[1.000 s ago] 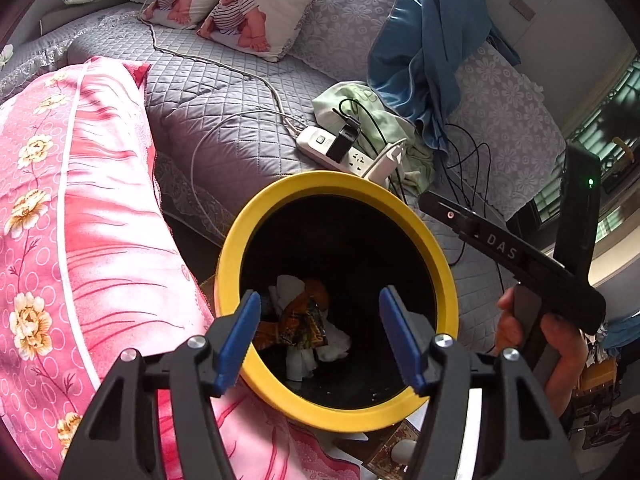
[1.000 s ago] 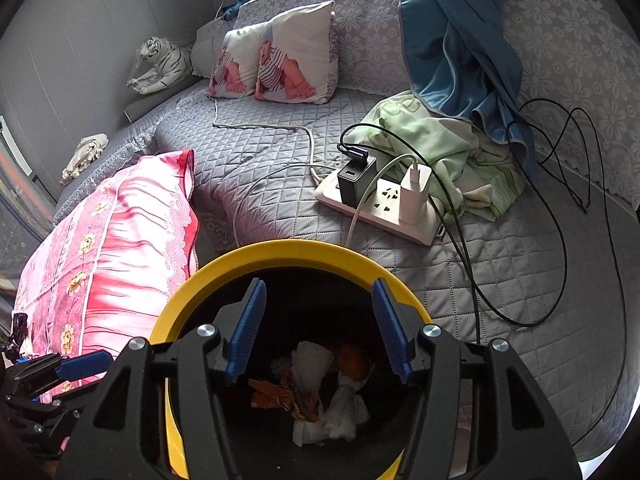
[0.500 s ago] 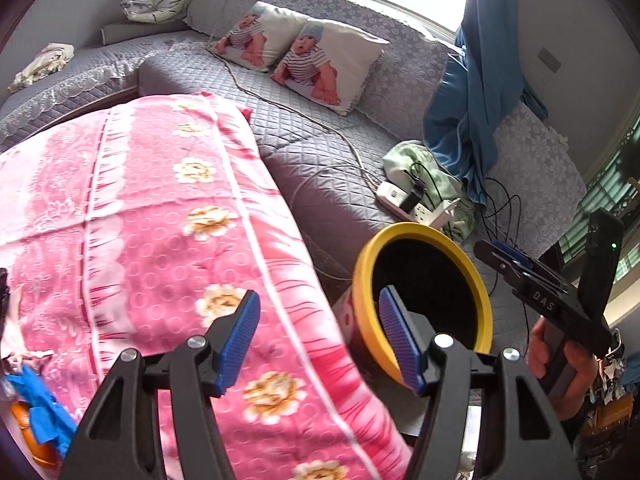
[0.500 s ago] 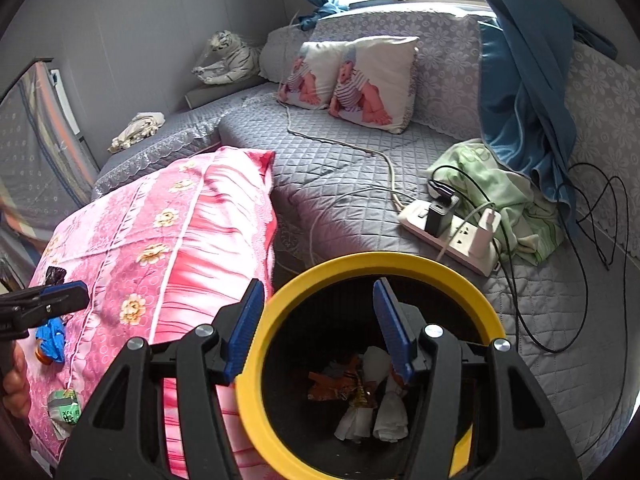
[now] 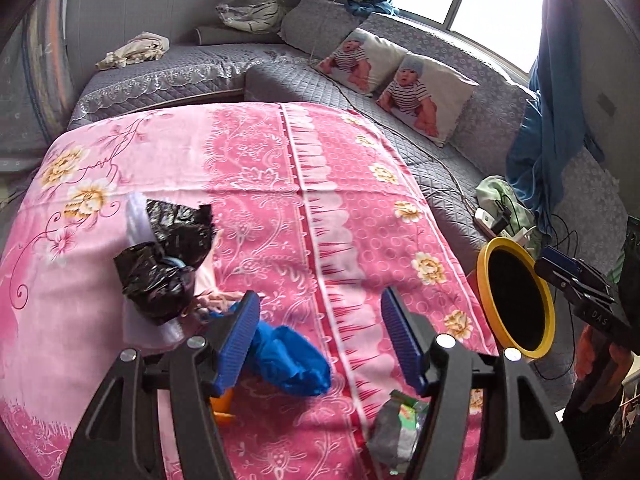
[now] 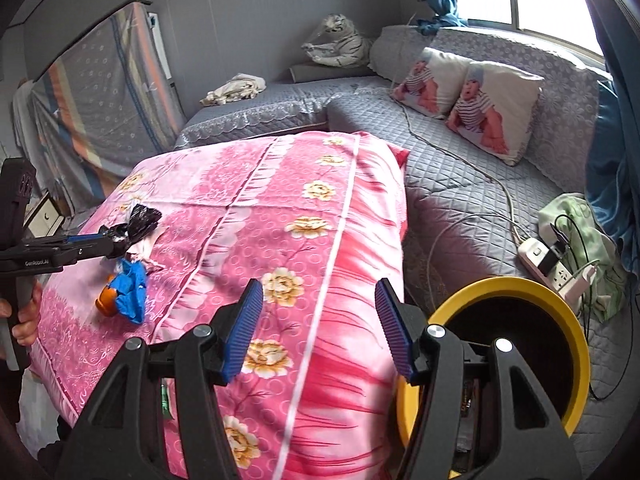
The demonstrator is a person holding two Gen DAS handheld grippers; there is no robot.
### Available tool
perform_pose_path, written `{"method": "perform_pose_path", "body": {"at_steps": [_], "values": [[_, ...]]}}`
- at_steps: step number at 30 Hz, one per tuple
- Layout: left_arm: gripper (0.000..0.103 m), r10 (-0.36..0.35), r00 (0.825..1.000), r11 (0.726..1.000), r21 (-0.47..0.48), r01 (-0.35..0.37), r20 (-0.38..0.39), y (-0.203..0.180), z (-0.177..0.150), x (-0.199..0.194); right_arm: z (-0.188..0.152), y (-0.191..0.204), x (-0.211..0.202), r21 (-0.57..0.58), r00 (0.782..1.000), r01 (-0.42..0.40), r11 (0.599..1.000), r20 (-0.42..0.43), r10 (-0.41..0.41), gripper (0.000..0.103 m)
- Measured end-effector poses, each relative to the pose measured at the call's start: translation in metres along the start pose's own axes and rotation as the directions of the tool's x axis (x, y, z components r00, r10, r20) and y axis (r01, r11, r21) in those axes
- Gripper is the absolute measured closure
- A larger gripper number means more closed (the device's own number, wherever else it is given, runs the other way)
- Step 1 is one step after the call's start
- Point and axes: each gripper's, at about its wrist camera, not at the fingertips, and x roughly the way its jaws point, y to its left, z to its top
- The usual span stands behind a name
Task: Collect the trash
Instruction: 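Move both tools back over the remaining trash on the bed, then grasp the green snack packet with the right gripper while the left gripper grasps the orange peel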
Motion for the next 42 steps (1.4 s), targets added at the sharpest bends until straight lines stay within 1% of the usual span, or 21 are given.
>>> {"method": "perform_pose_path", "body": {"at_steps": [4,7,8,10,17,22,28,31,35,42], "values": [[0.043,0.017,1.000,0.999,-0.048,-0.017,0.006,0.032,-0.018,-0.016,-0.004,0.035,0.006,-0.055,0.998,-0.058,0.997,-0.025,0.056,0.048],[0.043,0.025,1.000,0.998,-0.065,-0.025,0.008,0.049,-0.033,-0.026,-0.011,0.057,0.008,-0.089,0.995,-0.095,0.991,-0.048,0.091,0.048],[0.043,0.030,1.000,0.997,-0.068,-0.029,0.010,0.052,-0.038,-0.029,-0.014,0.064,0.008,-0.099,0.993,-0.106,0.989,-0.054,0.101,0.047],[0.041,0.030,0.999,0.997,-0.069,-0.029,0.013,0.059,-0.046,-0.034,-0.020,0.074,0.008,-0.113,0.990,-0.134,0.985,-0.066,0.127,0.043],[0.040,0.039,0.999,0.998,-0.058,-0.039,-0.003,0.069,-0.075,-0.037,-0.048,0.109,0.007,-0.167,0.972,-0.217,0.962,-0.125,0.198,0.042],[0.040,0.030,0.999,0.998,-0.061,-0.031,-0.028,0.073,-0.089,-0.031,-0.068,0.127,0.007,-0.204,0.961,-0.250,0.947,-0.172,0.216,0.042],[0.040,0.023,0.998,0.999,-0.026,-0.024,-0.059,0.064,-0.098,-0.021,-0.086,0.142,0.008,-0.233,0.948,-0.282,0.931,-0.220,0.232,0.042],[0.040,0.025,0.997,0.999,-0.041,-0.028,-0.066,0.066,-0.096,-0.014,-0.090,0.147,0.010,-0.243,0.945,-0.285,0.927,-0.235,0.228,0.042],[0.040,0.034,0.997,0.998,-0.060,-0.038,-0.071,0.072,-0.092,-0.006,-0.092,0.150,0.015,-0.262,0.947,-0.274,0.925,-0.243,0.212,0.042],[0.040,0.027,0.997,0.997,-0.073,-0.032,-0.079,0.075,-0.085,0.006,-0.091,0.149,0.029,-0.263,0.943,-0.273,0.925,-0.265,0.203,0.042]]}}
